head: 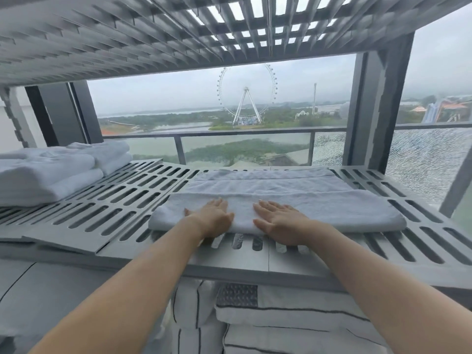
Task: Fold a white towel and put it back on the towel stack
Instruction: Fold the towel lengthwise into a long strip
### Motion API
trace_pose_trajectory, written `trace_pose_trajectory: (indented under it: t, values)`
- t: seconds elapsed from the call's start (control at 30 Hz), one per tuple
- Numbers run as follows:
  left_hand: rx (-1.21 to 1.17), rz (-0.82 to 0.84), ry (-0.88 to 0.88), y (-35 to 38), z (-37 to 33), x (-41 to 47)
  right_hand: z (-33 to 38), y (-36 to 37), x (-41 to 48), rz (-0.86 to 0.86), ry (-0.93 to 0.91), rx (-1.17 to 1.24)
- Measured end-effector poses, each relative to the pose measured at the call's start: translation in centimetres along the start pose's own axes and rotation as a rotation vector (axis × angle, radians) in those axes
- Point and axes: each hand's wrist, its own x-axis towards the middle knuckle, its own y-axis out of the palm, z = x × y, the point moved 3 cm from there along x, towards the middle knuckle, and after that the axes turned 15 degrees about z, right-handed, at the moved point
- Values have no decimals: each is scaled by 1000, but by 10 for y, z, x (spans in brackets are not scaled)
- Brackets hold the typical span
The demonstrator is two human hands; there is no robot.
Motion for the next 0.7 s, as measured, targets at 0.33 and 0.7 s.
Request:
trace_pose_trajectory:
  t: [0.33, 0.7]
  values:
    - [49, -14, 112, 11, -36, 20, -45, -5, -28, 29, 101, 30]
    - [45, 24, 145, 12, -96, 29, -108, -11, -44, 32, 197, 92]
